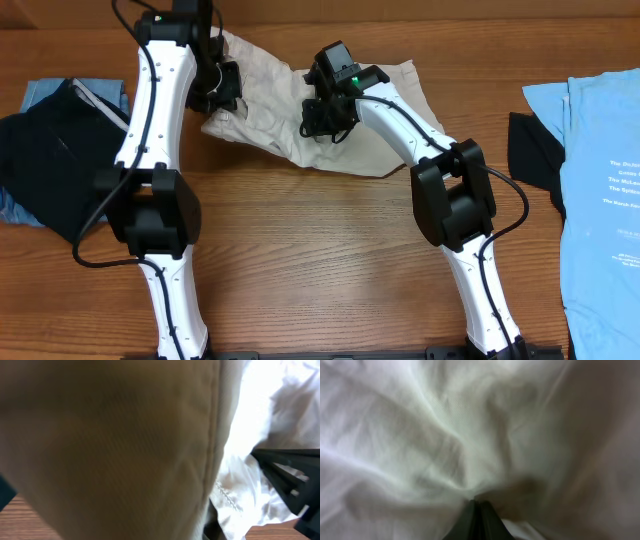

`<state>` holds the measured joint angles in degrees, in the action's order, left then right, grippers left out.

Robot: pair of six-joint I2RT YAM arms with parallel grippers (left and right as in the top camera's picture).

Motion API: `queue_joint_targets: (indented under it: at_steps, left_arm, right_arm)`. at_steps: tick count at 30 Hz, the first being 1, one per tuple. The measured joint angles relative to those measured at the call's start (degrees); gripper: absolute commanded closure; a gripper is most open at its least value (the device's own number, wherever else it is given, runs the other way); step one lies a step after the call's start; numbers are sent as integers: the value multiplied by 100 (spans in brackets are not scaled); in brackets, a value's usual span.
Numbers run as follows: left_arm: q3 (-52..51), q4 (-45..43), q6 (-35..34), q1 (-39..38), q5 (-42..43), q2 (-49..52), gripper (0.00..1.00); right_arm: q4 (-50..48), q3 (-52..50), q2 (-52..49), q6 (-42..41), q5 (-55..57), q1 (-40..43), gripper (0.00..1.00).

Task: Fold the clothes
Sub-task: 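Grasp the shorts' left end with the left gripper and lift it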

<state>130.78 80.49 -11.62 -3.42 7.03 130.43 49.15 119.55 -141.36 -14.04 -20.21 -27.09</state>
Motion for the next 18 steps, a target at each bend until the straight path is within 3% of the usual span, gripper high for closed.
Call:
queue_joint_targets:
  at_steps: [4,12,18]
  left_arm:
    - [538,315,57,-70,-90,2,96]
    - [815,546,728,-61,-330,2,96]
    - [850,673,887,-59,-684,2,96]
  right_arm:
    - [-317,0,0,-313,-72,-149,94]
    - [-933,-13,0,-831,1102,-1419,94]
    - [-656,-7,13,-732,1211,-1320,91]
